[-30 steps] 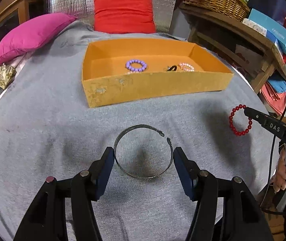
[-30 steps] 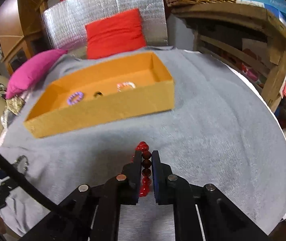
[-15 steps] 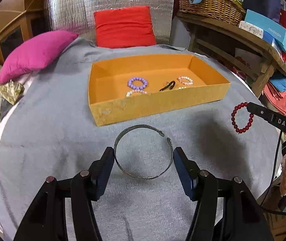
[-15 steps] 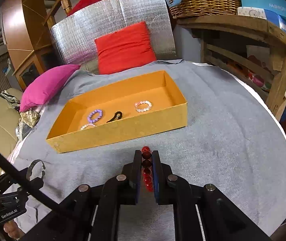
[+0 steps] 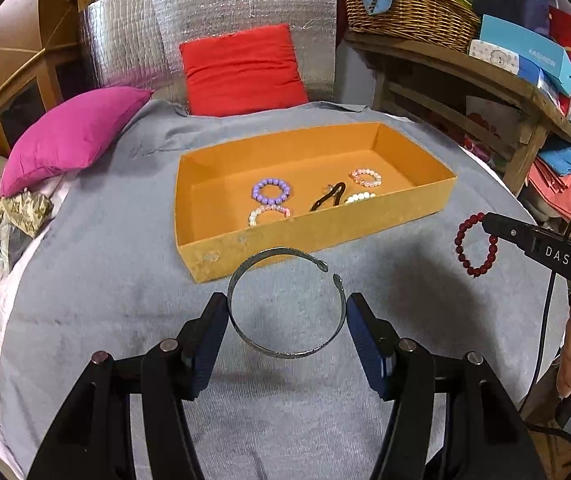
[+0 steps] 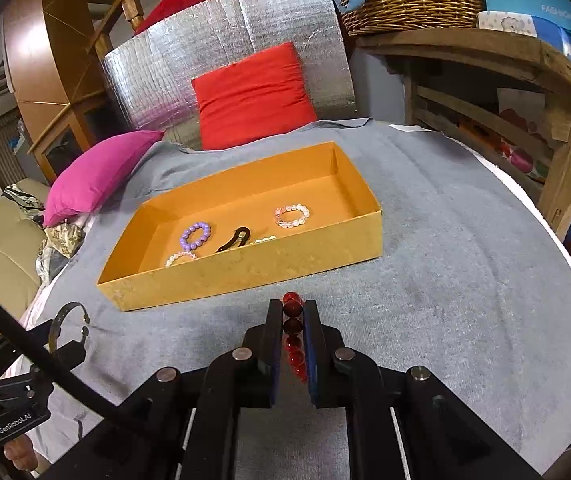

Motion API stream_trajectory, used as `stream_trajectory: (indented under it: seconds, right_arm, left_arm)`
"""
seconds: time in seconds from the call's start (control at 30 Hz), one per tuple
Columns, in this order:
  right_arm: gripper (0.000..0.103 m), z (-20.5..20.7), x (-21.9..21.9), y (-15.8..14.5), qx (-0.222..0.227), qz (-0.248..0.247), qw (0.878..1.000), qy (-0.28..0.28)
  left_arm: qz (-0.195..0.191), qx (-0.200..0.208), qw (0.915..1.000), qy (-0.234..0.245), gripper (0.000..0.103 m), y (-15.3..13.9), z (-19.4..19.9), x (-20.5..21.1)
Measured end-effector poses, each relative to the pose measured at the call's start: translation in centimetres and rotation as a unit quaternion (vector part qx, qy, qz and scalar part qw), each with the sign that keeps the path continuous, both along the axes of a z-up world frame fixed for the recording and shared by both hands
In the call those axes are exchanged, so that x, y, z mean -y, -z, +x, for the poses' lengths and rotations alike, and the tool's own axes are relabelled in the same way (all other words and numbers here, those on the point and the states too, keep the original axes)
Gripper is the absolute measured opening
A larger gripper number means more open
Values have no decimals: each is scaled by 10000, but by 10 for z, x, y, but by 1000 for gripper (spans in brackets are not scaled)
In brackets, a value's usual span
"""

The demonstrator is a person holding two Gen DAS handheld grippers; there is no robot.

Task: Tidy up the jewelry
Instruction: 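Carry the silver bangle in the left tool while the right tool carries the red bracelet over the tray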

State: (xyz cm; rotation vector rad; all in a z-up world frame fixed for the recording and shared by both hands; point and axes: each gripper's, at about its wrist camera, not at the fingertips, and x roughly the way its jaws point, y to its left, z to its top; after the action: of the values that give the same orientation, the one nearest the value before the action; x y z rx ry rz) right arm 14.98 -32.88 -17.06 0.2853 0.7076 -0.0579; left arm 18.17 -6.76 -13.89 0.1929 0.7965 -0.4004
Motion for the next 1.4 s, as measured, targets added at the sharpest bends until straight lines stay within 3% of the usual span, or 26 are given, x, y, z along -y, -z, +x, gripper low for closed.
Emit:
stream_trajectory:
  seconds: [0.8,1.17,1.4]
  right_arm:
    - [11,43,-6,-44,411,-202,9985,-298]
    - [11,91,9,-50,420,-79,9988,-257]
    - [11,120,15,-39,356,-60,9990,-257]
  left_arm:
    - [370,519,9979,86,62,-30,41,25]
    - [353,506,9980,157,62,-36,112,48]
    - [343,298,9987,210,62,-21,162,74]
